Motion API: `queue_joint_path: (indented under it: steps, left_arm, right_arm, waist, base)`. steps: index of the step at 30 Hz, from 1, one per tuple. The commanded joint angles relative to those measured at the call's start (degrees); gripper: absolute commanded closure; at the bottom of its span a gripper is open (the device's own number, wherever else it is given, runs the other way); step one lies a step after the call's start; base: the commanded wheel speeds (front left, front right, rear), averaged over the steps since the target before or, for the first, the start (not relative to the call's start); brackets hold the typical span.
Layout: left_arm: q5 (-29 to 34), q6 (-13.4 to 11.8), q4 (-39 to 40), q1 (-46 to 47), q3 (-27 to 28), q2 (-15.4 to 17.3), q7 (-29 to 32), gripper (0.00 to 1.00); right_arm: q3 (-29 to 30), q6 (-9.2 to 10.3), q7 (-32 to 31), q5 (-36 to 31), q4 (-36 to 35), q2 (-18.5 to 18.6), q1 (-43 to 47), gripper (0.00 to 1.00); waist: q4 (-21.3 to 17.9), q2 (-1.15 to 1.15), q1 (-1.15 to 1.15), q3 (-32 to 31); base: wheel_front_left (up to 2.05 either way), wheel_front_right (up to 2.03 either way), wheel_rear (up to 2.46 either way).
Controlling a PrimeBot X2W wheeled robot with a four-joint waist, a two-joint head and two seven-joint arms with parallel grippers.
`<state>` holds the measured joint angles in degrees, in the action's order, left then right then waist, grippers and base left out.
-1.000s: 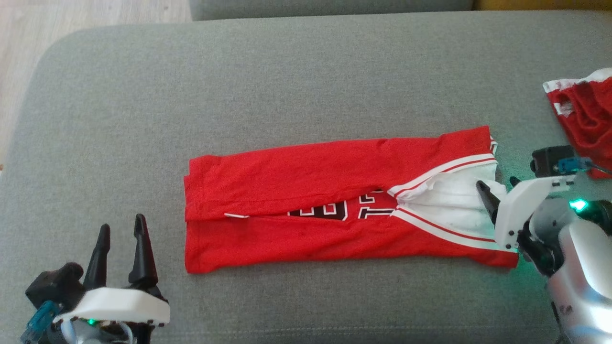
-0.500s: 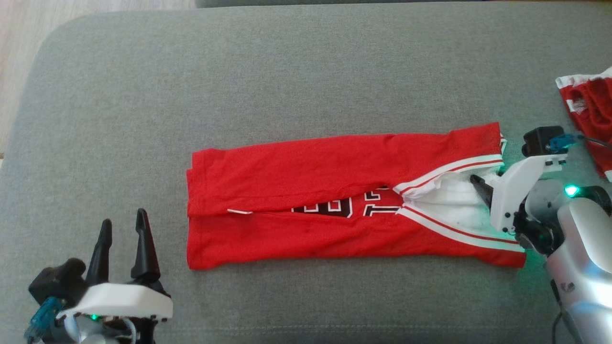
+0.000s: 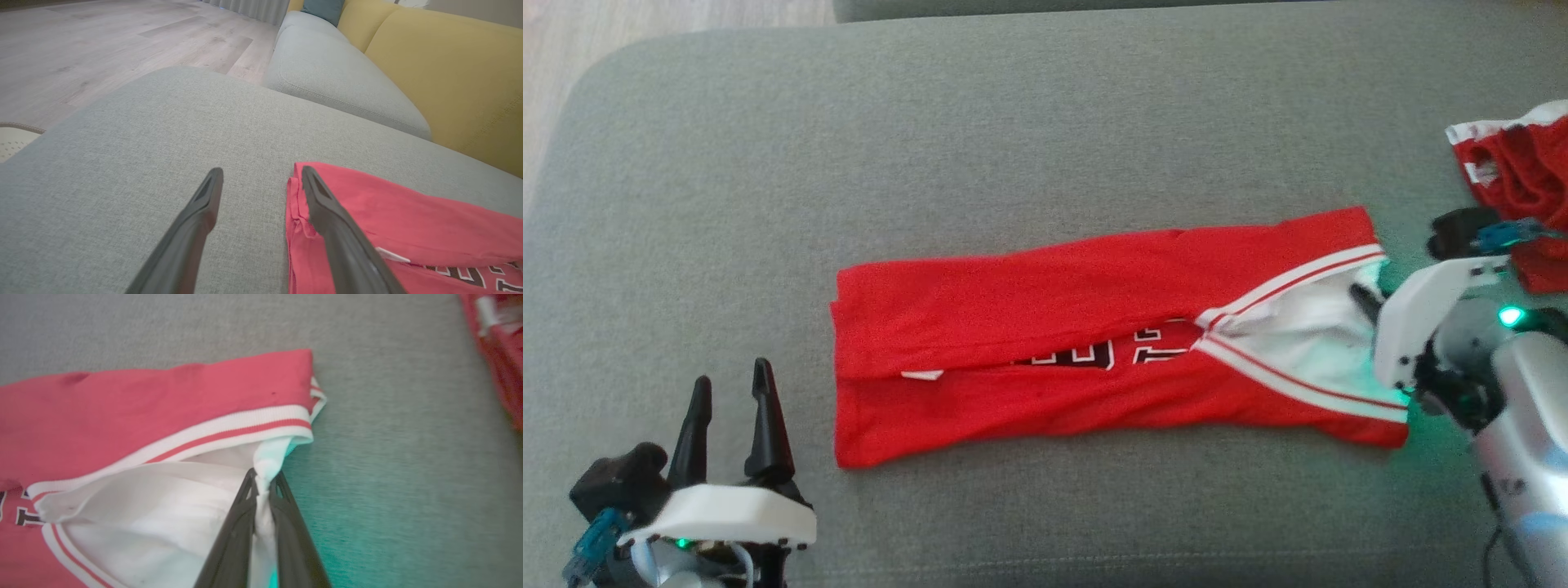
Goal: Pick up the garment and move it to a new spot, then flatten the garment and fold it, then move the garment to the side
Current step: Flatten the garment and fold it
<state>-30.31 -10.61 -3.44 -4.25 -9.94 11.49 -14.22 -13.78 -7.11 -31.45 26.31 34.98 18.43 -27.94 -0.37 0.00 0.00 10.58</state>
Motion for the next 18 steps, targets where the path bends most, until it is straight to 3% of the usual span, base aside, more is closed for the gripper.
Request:
queue_joint_path:
  steps: [1,9,18]
  left_arm:
    - [0.7,-0.2,1.6,2.3,2.4,0.4,-0.6,0.0]
    - [1.0,-0.2,1.8,2.5,2.0,0.5,-0.6,0.0]
    - [1.2,-0.1,1.4,3.2,1.5,0.7,-0.6,0.0]
  right_arm:
    - [0.5,-0.37,0.8,0.5,-2.6,2.5,-0.8,1.0]
    - [4.8,-0.37,0.3,2.1,-8.4,7.2,2.4,1.0]
    - [1.8,-0.37,-2.3,6.2,-20.8,5.1,5.3,1.0]
  waist:
    - [-0.6,0.0,0.0,-0.3]
    - [-3.2,0.0,0.0,-0.5]
    - [-4.9,0.0,0.0,-0.7]
  base:
    - [0.0,0.0,0.0]
    - [0.0,0.0,0.0]
    - [0.0,0.0,0.0]
